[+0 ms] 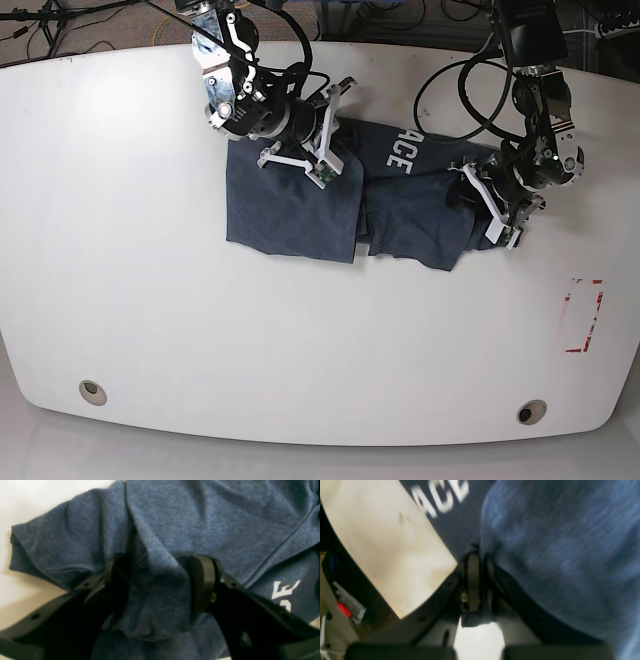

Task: Fold the T-shirt properly
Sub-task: 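Press the right gripper onto the folded stack to flatten it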

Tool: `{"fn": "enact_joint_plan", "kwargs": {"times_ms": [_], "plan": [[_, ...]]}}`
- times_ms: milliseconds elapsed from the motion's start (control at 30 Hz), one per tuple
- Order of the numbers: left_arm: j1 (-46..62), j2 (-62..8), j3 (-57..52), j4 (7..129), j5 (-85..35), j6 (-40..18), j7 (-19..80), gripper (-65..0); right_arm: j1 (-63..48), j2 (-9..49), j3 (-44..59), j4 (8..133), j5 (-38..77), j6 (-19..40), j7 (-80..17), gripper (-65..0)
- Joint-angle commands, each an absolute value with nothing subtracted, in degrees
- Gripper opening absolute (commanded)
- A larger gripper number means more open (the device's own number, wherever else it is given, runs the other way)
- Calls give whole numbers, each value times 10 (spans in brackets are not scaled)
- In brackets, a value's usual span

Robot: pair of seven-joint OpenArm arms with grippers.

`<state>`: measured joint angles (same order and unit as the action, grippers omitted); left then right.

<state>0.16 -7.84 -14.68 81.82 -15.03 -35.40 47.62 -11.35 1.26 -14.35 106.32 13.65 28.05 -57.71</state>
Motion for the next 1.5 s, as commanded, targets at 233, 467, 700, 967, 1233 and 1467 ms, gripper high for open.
{"fn": "enact_joint_plan", "kwargs": {"times_ms": [233,467,700,967,1233,1467], "plan": [[20,-80,-145,808,-119,-352,534,-312,-92,-19,-145,1093,147,281,-570,-629],[22,-89,-144,808,-119,-352,534,-312,-86,-35,-158,1094,145,281,-592,-460],[24,-90,-145,808,-119,-353,534,-312,-90,-31,-191,1117,147,281,-596,-274],[23,-90,-145,812,-121,-353,534,-312,-86,-2,-191,1163,144,284,-596,-315],[22,-87,-145,816,-123,-354,534,-312,-47,45,-114,1158,147,286,-578,-419],[22,-86,-145,837,-124,-354,534,-312,-6,80,-86,1113,147,287,-568,-550]]}}
